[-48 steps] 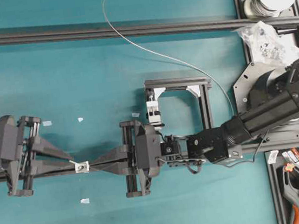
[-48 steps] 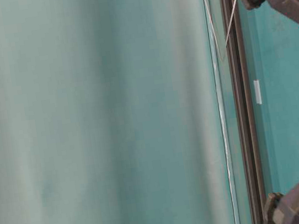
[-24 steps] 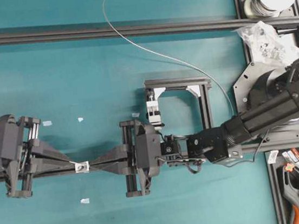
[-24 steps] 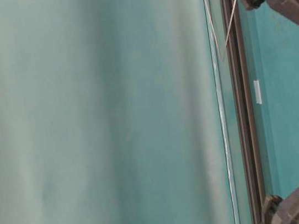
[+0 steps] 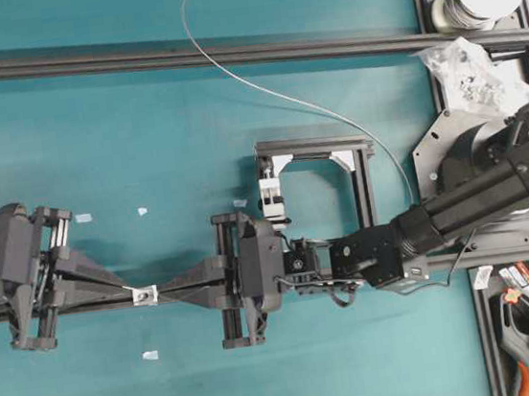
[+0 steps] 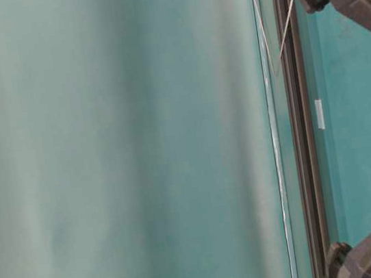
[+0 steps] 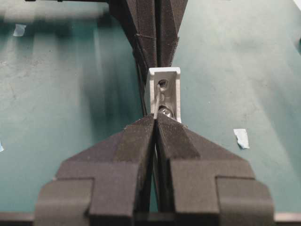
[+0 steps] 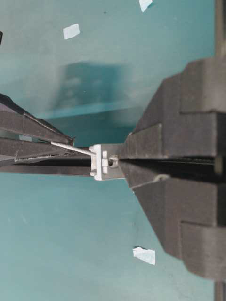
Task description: Insert the wire through the hole in the metal fitting.
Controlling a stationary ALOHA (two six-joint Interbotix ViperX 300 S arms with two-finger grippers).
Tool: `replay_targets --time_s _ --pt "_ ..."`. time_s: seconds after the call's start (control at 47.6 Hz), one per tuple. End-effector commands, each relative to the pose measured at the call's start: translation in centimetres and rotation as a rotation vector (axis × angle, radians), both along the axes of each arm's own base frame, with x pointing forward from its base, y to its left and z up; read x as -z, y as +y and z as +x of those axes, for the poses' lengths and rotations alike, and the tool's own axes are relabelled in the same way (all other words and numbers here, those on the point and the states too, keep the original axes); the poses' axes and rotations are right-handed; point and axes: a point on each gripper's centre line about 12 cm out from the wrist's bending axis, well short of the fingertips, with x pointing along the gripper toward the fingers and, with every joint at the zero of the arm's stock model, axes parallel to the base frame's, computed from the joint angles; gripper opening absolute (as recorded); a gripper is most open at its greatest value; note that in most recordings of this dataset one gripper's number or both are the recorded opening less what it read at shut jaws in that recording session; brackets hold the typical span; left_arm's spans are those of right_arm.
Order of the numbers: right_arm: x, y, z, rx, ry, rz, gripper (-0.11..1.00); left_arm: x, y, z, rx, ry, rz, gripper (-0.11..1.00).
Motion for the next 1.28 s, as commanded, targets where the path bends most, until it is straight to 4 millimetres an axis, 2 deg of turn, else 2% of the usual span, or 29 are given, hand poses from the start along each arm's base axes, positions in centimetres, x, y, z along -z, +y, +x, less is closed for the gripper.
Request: replay_targets --time_s 0.0,0.063,0.147,0.357,0.399,0.651,1.261 --pt "-0.9 0.0 0.5 0.005 -0.029 0.012 0.0 -1.3 -0.2 0.4 0.002 -0.039 -0.01 -0.11" --pt "-1.0 0.0 0.5 0.006 -0.032 0.014 0.01 -1.3 -0.1 0.3 0.003 -0.037 -0.01 -0.11" --pt "-1.2 0.0 0.5 0.004 -0.033 0.014 0.15 -1.2 -0.1 0.3 0.003 -0.034 -0.009 -0.11" --pt "-1.9 0.0 0.0 0.0 -0.043 0.019 0.76 -1.3 -0.1 -0.2 0.005 -0.002 -0.004 -0.11" --pt "-2.1 0.0 -0.1 -0.001 -0.046 0.02 0.83 -1.3 0.0 -0.5 0.005 0.004 -0.002 -0.11" --pt "-2.4 0.3 -0.9 -0.017 -0.047 0.021 0.83 -2.3 0.2 -2.5 0.012 0.004 -0.004 -0.11" --pt "-2.1 0.1 -1.1 -0.015 -0.037 0.017 0.83 -2.5 0.7 -8.3 0.021 0.162 -0.043 -0.11"
